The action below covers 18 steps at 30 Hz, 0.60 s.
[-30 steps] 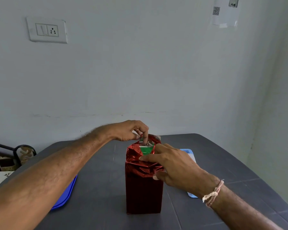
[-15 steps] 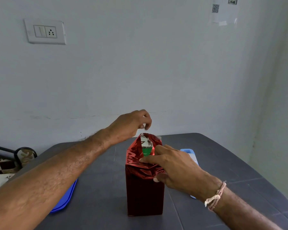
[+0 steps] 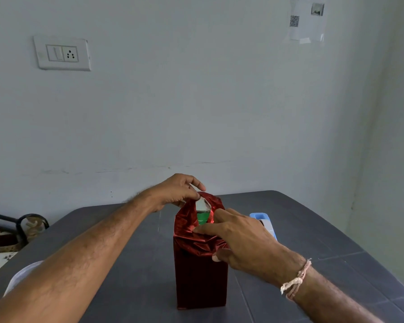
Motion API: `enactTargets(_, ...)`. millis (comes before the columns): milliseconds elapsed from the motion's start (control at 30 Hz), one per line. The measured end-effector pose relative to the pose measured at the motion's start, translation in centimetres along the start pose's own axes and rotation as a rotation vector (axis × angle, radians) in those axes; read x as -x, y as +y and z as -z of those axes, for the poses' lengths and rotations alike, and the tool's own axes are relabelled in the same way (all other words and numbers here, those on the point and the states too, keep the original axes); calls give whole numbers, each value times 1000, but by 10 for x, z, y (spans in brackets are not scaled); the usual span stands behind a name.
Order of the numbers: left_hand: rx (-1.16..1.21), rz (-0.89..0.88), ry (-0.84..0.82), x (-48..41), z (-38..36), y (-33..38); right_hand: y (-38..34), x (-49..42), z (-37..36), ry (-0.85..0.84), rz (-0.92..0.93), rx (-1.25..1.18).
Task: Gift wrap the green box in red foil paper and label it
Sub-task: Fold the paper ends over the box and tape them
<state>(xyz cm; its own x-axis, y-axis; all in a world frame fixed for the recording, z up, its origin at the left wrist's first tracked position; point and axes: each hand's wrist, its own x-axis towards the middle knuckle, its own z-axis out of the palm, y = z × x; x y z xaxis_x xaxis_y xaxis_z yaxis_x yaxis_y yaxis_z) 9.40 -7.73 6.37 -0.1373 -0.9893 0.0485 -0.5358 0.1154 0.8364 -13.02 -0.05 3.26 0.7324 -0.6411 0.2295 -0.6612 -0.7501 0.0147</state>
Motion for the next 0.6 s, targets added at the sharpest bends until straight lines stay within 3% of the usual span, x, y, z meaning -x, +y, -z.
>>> enactTargets(133,-10,-39,-76,1,-3,3,-2,0,0,-10,-1,13)
enactTargets(367,-16,-18,47,-7,-13,-4,-1,2,-3,14,7,24)
enactTargets(533,240,-27,198,8,-10,-10,0,2,-3,11,-2,21)
enactTargets(600,140,-67,358,29,-9,-17,1,3,-4,13,-6,20)
